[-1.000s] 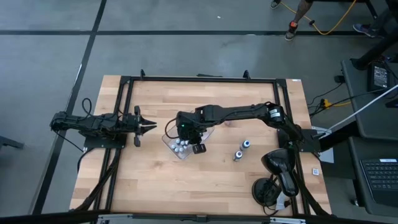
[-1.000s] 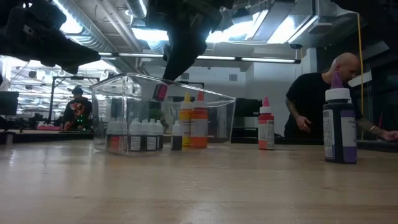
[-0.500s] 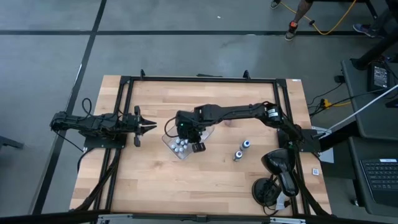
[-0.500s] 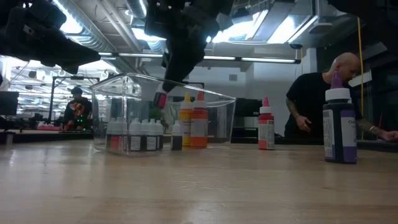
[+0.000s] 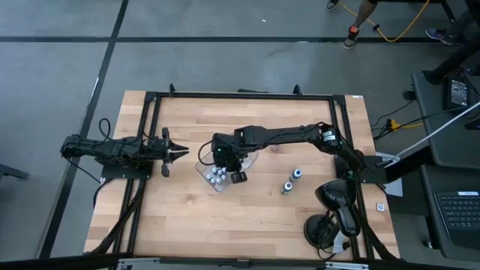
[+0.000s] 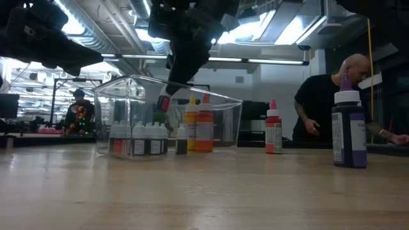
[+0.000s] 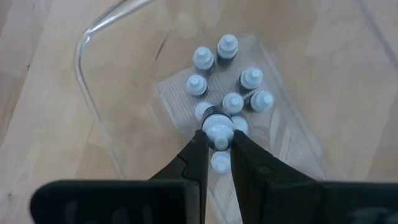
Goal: Pick & Place food coloring
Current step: Put the small black food coloring bottle into the transparent bin
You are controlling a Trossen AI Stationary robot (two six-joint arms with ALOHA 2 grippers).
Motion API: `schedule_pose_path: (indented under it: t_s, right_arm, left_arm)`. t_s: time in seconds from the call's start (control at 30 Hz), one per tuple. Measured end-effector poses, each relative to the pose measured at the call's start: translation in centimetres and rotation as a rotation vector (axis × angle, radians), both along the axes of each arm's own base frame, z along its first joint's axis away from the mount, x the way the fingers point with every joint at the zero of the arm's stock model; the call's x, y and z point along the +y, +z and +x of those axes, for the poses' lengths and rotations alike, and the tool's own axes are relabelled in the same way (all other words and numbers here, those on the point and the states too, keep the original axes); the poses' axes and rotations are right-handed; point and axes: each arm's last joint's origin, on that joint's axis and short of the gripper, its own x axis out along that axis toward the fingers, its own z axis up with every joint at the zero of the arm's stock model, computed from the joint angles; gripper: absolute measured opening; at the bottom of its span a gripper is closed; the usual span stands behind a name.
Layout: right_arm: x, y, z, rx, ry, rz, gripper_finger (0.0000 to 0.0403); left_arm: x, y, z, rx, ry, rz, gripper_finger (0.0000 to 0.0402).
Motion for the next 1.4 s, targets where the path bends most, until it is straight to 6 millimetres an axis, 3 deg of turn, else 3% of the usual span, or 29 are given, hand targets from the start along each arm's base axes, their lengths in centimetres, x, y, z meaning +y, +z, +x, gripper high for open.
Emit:
schedule_pose_path:
  t_s: [1.4]
  right_arm:
    - [-0.3, -3.2, -0.1, 0.053, 0.015, 0.006, 0.0055]
  left_arm:
    - [0.0, 0.0, 0.0, 0.0, 0.0, 0.0, 0.0056]
